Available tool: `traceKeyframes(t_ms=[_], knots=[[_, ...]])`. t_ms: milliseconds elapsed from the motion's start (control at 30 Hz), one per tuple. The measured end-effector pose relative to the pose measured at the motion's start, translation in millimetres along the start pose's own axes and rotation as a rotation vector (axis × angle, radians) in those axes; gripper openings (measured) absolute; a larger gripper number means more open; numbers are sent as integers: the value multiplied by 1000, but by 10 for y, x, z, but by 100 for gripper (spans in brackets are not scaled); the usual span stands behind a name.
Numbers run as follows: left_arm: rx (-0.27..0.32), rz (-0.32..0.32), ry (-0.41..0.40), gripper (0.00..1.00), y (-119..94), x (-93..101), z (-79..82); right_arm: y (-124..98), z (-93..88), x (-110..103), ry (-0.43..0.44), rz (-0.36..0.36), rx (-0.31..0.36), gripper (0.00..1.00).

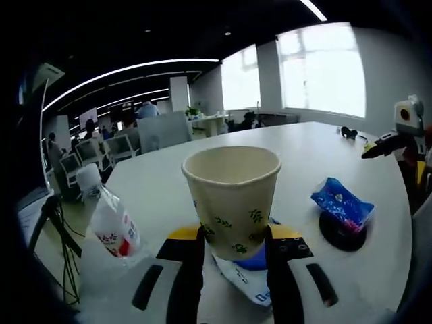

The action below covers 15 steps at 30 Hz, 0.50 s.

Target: Arrange the tabletop items into an orderly group along one side of the table until the central work area is clear of visible clutter.

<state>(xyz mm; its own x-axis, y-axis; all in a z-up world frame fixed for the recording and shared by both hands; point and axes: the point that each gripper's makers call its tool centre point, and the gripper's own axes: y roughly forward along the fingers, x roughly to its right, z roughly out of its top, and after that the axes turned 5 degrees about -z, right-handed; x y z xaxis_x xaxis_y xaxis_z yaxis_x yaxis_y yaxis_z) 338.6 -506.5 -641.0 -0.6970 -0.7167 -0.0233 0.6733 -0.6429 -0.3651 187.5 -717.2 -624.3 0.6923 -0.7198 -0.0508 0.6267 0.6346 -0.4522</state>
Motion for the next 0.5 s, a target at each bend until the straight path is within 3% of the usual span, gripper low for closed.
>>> traceKeyframes(t_ms=[200, 500], knots=[[-7, 14, -19, 34, 45, -84, -81, -17, 85, 73, 39, -24, 31, 92], [-13, 33, -46, 35, 131, -210, -186, -30, 155, 173, 18, -57, 37, 92]])
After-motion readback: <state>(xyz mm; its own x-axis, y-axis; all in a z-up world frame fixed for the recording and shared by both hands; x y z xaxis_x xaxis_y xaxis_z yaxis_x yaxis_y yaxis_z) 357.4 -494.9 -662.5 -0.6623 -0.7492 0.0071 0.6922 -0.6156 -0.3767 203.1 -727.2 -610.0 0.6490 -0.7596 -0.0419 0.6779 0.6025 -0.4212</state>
